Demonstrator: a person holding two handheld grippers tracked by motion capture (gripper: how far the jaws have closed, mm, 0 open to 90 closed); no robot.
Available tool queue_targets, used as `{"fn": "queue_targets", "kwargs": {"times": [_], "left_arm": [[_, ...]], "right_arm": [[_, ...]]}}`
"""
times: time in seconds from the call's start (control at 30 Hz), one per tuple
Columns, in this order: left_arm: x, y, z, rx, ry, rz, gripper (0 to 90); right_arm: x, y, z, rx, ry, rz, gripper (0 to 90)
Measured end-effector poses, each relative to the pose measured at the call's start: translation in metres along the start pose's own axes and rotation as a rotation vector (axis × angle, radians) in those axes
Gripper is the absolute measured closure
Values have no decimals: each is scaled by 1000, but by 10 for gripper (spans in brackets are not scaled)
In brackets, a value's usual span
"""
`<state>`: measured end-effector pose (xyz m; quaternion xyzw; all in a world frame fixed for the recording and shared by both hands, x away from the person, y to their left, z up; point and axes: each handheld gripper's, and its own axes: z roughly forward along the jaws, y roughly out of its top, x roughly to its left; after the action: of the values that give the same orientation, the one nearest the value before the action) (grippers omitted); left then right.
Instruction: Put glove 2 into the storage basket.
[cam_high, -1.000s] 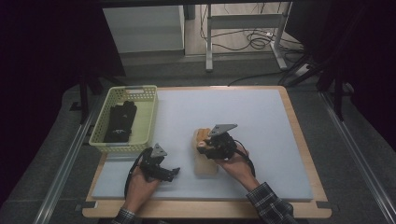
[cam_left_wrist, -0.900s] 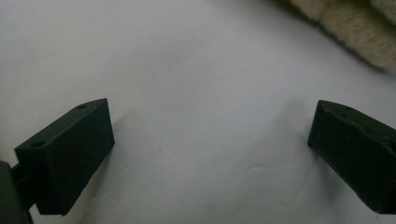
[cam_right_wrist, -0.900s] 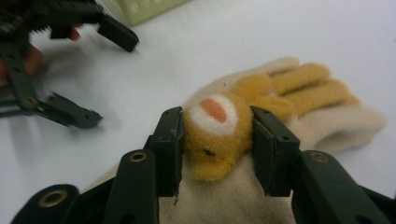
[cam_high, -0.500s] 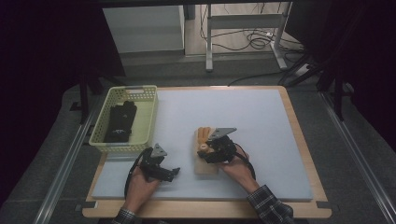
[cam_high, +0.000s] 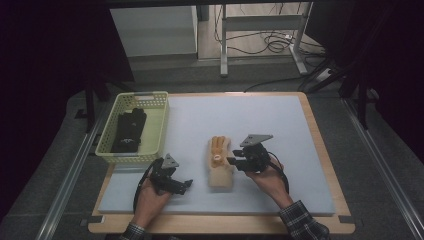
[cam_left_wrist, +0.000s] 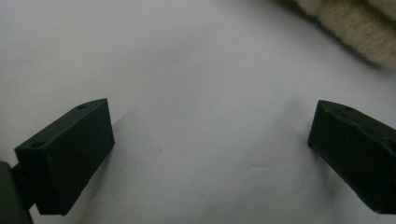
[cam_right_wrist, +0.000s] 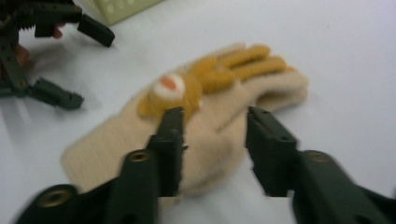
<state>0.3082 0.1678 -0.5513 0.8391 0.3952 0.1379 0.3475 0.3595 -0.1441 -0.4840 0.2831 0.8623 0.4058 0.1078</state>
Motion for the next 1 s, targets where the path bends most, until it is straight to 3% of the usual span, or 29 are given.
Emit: {"fn": "queue_targets", "kwargs": {"times": [0.13, 0.23, 0.6, 1.0], "left_arm": [[0, 0, 0, 0, -1, -2, 3], [0, 0, 0, 0, -1, -1, 3], [0, 0, 0, 0, -1, -2, 3], [-1, -3, -5, 9, -10, 17, 10]], "right_arm": [[1, -15, -2, 17, 16, -1, 806], [3, -24, -1, 33, 30, -14, 878], [13, -52, 4, 60, 54, -33, 884], [23, -52, 15, 61, 87, -37, 884]]}}
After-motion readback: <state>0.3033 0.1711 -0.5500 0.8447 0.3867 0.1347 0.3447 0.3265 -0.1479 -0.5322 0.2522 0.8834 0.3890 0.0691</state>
